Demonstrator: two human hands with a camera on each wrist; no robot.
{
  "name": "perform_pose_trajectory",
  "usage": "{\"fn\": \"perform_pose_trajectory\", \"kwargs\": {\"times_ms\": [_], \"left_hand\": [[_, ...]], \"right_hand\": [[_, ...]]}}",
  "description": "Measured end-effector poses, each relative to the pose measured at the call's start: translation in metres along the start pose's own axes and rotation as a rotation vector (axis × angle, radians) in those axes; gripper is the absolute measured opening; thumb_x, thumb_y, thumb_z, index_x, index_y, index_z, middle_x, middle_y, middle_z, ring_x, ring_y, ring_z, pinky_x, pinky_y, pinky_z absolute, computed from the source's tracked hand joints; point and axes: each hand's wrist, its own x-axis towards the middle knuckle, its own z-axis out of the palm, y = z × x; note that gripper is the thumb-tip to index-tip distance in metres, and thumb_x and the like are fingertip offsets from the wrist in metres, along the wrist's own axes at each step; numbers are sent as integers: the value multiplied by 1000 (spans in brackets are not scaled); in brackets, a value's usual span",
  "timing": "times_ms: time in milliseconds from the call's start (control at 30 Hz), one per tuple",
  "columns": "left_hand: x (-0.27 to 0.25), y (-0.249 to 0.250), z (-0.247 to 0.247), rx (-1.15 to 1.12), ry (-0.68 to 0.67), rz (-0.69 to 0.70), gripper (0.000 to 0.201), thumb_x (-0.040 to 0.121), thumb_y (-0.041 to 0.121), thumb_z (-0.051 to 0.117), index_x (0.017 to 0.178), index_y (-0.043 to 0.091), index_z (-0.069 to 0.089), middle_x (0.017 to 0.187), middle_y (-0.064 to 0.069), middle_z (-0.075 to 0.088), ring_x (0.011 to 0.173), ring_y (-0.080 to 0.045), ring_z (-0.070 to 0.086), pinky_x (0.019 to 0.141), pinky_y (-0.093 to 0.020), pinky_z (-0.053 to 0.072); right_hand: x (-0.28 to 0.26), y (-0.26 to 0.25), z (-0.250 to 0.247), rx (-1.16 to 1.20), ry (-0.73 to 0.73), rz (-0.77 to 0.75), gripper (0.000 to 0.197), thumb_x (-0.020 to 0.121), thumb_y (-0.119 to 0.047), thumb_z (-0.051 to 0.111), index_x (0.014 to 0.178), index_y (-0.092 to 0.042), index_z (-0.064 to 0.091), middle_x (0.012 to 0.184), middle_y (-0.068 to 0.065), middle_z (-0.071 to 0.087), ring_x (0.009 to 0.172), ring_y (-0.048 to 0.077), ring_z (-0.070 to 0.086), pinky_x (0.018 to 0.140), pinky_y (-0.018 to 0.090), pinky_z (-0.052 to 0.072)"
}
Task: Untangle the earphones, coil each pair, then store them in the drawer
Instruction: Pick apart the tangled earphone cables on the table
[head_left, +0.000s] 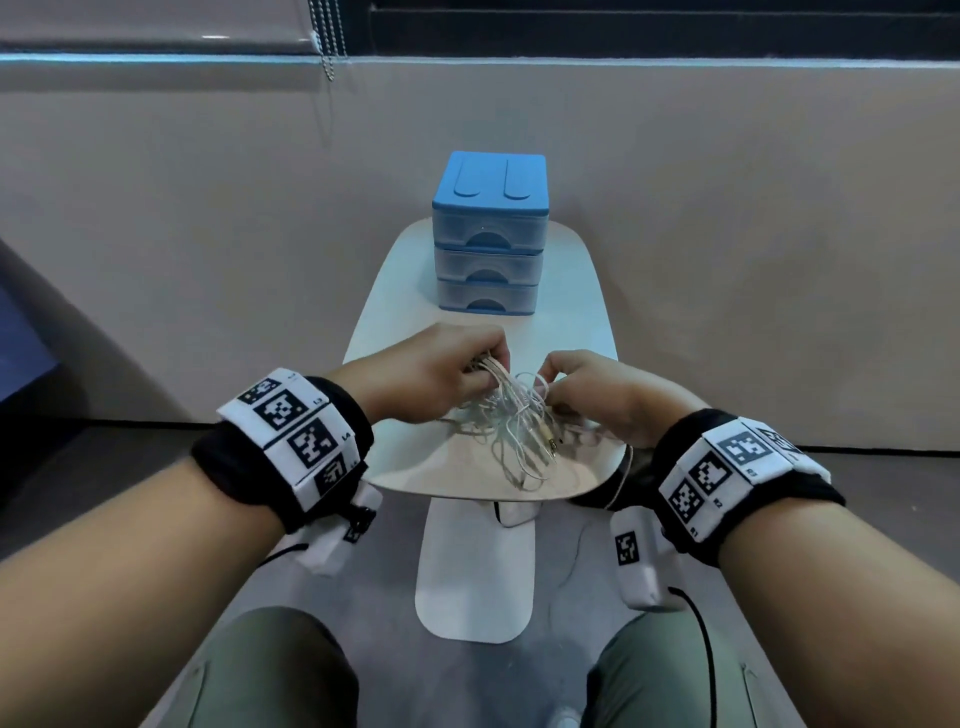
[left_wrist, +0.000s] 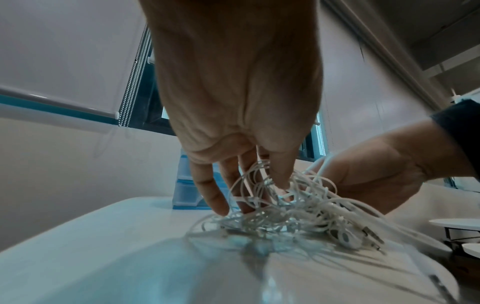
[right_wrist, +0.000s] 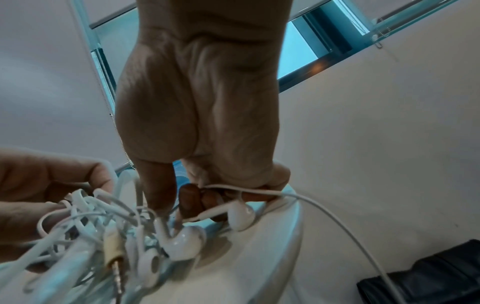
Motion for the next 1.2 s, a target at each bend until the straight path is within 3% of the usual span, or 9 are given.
{"fn": "perform_pose_trajectory", "kwargs": {"times_ms": [133, 233, 333, 400, 500, 767, 933, 1067, 1200], "left_hand": [[12, 1, -14, -47, -61, -1, 8, 100, 12, 59, 95, 18, 61, 83, 8, 66, 71, -4, 59, 65, -15, 45], [20, -3, -13, -50, -69, -42, 11, 101, 18, 61, 91, 24, 61, 79, 11, 65, 66, -2, 56, 63, -19, 44], [25, -8, -6, -50, -64, -73, 9, 101, 21, 62, 92, 23, 62, 78, 10, 62, 63, -2, 52, 61, -19, 41], [26, -11, -4, -62, -45, -83, 8, 101, 23, 63, 93, 23, 63, 80, 8, 63, 65, -5, 53, 61, -20, 43], [28, -14, -3, -75, -28, -102, 6, 101, 24, 63, 95, 23, 64, 85, 4, 66, 69, -10, 56, 65, -27, 48], [28, -14, -6, 5, 31, -86, 14, 96, 26, 69, 109, 23, 63, 101, 7, 63, 75, -2, 57, 60, -9, 40], [24, -15, -19, 179, 180, -61, 31, 81, 33, 83, 90, 23, 55, 85, 8, 54, 69, -8, 48, 59, -22, 36], [20, -13, -19, 111, 171, -42, 31, 83, 28, 84, 68, 17, 59, 63, 10, 55, 54, -1, 49, 52, -13, 36], [9, -15, -14, -6, 71, 13, 9, 87, 14, 78, 82, 20, 73, 78, 7, 74, 71, -5, 69, 68, -22, 55]], "right_hand": [[-1, 3, 0, -8, -65, -18, 15, 88, 6, 52, 92, 1, 65, 78, 15, 56, 63, 18, 50, 49, 24, 41], [1, 6, 0, -25, -74, -12, 17, 87, 5, 52, 97, 15, 62, 79, 16, 57, 59, 15, 49, 51, 24, 40], [0, 9, -1, 33, -102, 2, 21, 83, 7, 54, 98, 19, 60, 83, 22, 60, 67, 26, 49, 54, 30, 41], [-1, 9, -2, 43, -120, 10, 24, 78, 8, 53, 99, 17, 62, 83, 24, 61, 69, 29, 50, 55, 30, 41], [-2, 8, -1, 19, -119, 10, 25, 81, 14, 48, 101, 15, 63, 80, 20, 60, 49, 16, 48, 52, 28, 37], [4, 8, 3, 34, -84, -7, 13, 91, 6, 58, 95, -4, 66, 67, 11, 58, 45, 13, 49, 45, 26, 42], [8, 8, 5, 90, -137, 6, 10, 90, 4, 65, 86, -5, 64, 81, 26, 64, 76, 37, 53, 75, 50, 45], [11, 9, 4, 62, -122, -28, 13, 94, 5, 61, 87, -6, 64, 80, 17, 63, 58, 17, 58, 54, 23, 49], [12, 12, 4, 40, -119, -32, 20, 95, 8, 55, 87, -8, 62, 82, 17, 59, 58, 15, 53, 50, 19, 47]]}}
